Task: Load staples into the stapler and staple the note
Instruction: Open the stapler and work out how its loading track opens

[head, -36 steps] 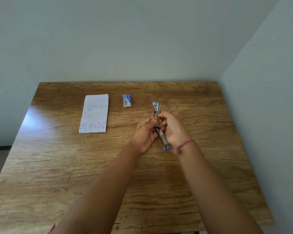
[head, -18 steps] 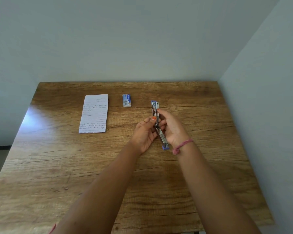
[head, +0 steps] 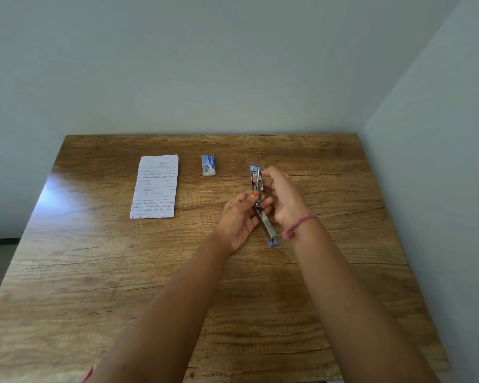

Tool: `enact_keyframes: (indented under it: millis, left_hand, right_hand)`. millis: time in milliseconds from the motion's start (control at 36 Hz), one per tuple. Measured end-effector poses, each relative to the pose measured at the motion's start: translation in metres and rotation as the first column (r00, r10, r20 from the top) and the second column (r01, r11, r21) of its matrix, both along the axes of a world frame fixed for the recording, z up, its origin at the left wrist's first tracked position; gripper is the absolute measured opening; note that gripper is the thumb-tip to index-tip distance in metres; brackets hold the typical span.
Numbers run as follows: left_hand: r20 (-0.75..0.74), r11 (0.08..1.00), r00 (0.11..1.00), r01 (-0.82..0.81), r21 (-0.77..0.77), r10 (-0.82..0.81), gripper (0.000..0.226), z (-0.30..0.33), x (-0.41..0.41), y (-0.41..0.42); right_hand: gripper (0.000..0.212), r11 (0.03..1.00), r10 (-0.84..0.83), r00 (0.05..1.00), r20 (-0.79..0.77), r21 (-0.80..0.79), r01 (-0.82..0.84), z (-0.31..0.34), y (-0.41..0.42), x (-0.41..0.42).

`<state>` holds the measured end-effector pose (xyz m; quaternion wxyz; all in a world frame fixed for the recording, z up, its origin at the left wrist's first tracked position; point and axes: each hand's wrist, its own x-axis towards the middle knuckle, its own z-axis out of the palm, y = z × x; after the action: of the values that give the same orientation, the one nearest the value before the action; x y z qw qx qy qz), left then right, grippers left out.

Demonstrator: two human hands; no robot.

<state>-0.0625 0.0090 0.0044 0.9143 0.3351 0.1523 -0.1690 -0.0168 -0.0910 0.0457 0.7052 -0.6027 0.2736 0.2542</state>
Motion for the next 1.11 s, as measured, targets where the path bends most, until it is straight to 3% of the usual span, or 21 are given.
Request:
enact_keyframes:
  millis: [278,889,1111]
  left_hand:
    - [0.009,1.000,1.000,0.011,0.026,-0.011,0.015,-0.0057,0.0012,0.0004]
    - [0.009,1.000,1.000,0.009,0.024,-0.009,0.016,-0.0033,0.0000,-0.0005]
    - [0.000,1.000,1.000,-0.009,0.016,0.009,0.016,-0.0022,-0.0003,-0.0007]
  right_hand:
    - [0.020,0.999,0.003,1.000,0.014,-0.053,-0.002,0.0014,0.0036,0.0017]
    - [0.025,0.996,-0.020,1.000,-0.001,0.086,0.020,-0.0059,-0.0039,0.0010]
    - [0.014,0.997,-0.016,1.000,-0.003,0.073,0.016,-0.0062,-0.0024,0.0004]
